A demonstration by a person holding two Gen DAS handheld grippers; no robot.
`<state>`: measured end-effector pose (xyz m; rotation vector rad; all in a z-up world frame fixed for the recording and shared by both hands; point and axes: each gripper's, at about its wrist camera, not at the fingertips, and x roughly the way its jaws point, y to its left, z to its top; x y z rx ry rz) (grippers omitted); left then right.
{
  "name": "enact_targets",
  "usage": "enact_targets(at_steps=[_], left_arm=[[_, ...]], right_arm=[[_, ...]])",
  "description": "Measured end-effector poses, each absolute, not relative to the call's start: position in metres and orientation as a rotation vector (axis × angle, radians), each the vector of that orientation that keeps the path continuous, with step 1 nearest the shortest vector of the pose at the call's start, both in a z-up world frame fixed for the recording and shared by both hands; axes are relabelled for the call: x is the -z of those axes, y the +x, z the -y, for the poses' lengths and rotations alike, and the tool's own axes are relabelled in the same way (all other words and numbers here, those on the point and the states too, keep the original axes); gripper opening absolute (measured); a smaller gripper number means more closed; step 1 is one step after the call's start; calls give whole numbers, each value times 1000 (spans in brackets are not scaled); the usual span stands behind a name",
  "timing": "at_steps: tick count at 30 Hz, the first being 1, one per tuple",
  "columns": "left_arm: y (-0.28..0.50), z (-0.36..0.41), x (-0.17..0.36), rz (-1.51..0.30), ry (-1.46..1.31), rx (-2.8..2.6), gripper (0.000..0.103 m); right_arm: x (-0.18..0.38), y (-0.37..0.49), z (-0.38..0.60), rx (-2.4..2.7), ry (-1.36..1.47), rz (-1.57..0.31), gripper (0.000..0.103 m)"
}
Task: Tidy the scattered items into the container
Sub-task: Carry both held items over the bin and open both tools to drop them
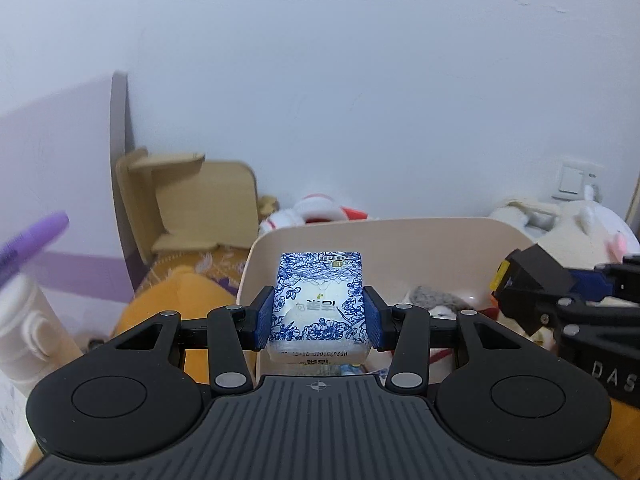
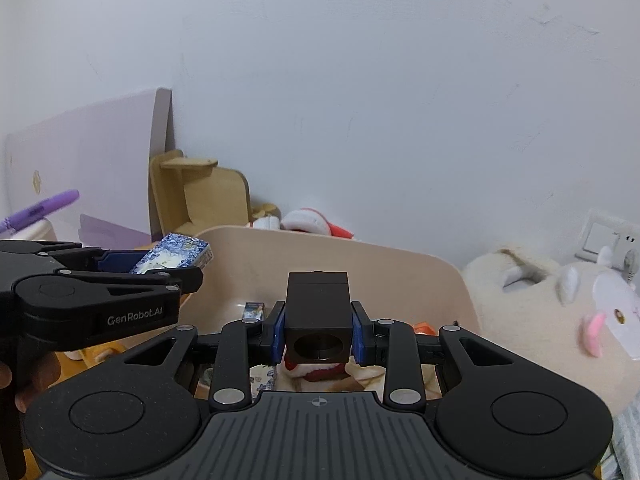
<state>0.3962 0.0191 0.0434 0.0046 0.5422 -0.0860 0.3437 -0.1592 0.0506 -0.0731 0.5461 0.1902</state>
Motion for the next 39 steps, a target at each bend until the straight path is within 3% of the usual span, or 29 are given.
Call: enact_targets(at_steps=[22,25,26,31,37,39], left_arm=[[422,-8,-8,-656,73,119,47],[422,-6,-8,-657,82,115,54],[421,-5,-8,-652,87,102,58],[415,-4,-13,-606,93,61,73],[409,-15,-19,-601,23,70,77],[405,-15,-21,-595,15,68,79]], right_arm=[[-2,383,139,-170,-124,-684,29],[-1,383,140,-167,-132,-686,30],[0,382,140,-166,-134,-684,38],[-5,378,143,-147,-131,-670,44],[-17,366,158,-90,-75,-619,81],[-21,361,163,-66,-60,-598,102]])
